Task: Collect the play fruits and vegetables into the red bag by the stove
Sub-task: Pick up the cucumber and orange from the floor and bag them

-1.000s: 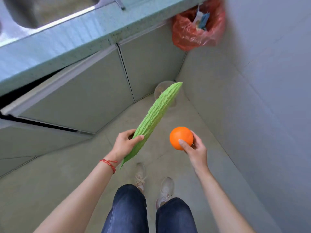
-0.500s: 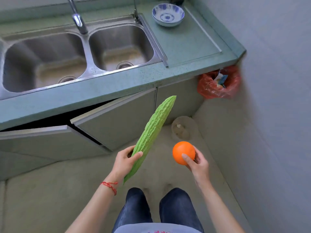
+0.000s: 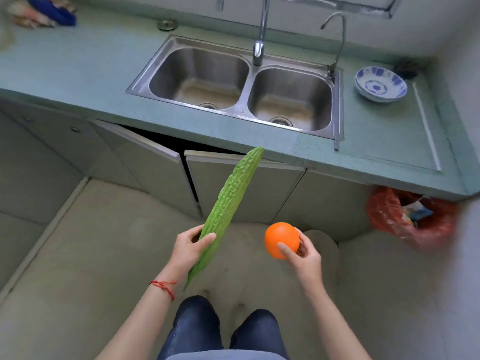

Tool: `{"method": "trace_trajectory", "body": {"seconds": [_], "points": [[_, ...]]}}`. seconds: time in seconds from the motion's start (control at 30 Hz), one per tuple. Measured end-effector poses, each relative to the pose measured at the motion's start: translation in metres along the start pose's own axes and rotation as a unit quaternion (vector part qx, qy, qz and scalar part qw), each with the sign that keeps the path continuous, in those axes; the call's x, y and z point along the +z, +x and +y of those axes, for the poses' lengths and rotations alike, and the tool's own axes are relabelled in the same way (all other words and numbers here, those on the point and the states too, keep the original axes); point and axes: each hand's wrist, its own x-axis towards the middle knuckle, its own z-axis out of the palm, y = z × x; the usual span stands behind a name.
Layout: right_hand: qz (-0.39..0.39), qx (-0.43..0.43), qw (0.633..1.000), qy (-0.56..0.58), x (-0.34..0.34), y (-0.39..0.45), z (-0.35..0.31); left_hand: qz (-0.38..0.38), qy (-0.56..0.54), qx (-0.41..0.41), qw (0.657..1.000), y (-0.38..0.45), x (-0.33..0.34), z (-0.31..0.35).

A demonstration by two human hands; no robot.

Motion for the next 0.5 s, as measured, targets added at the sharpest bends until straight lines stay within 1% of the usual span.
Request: {"method": "trace_trajectory", "body": {"seconds": [0.13, 0.23, 0.37, 0.5], "points": [[-0.080, -0.015, 0.996, -0.026, 0.022, 0.004, -0.013, 0.074, -0.046, -0.001, 0.996, -0.027, -0.028, -0.018], [-0.146, -0.021, 0.988, -0.053, 0.050, -0.002, -0.020, 0.148, -0.075, -0.001, 0.986, -0.051, -0.057, -0.033], [-0.240, -0.028, 0.966, -0.087, 0.098, -0.022, -0.021, 0.225, -0.101, -0.004, 0.969, -0.088, -0.098, -0.053], [-0.318, -0.041, 0.939, -0.127, 0.156, -0.051, -0.020, 0.309, -0.140, -0.014, 0.940, -0.129, -0.141, -0.079]]}}
